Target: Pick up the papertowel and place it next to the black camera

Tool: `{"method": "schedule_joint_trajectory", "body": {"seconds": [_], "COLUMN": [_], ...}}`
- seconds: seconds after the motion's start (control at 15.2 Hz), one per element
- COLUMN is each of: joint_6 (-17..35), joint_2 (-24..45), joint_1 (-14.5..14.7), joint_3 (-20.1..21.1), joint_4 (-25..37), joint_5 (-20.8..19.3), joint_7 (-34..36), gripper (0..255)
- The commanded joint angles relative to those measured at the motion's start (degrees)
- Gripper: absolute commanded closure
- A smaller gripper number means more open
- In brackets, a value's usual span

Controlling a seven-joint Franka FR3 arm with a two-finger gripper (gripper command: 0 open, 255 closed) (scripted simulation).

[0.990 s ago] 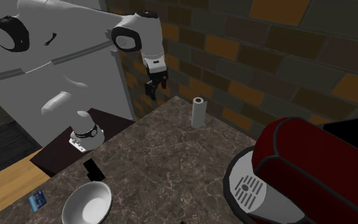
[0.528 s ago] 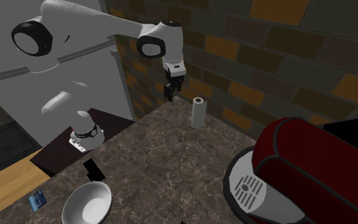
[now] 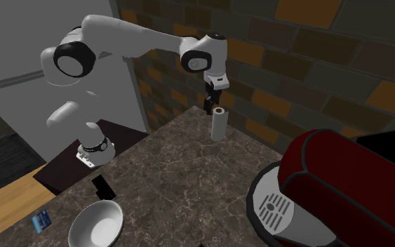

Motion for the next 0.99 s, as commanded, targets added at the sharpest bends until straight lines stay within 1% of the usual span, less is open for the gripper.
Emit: {"method": "schedule_joint_trajectory", "body": {"seconds": [0.0,0.2,0.26,0.73,0.92], "joint_6": [-0.59,-2.46,-2.65,2.5,2.5], "joint_2": [4.79,12.69,13.31,14.57,14.57], "joint_1": [1.46,4.23,4.51,4.44,4.44], "joint_3": [-0.03,-0.53,-0.64,-0.98,-0.98], "joint_4": [5.0,14.25,15.03,11.06,11.06], "joint_5": [-1.97,-4.74,-4.91,-5.46,-5.47], "joint_7": [1.55,3.36,3.45,3.87,3.87], "gripper": [0,0,0,0,0]}}
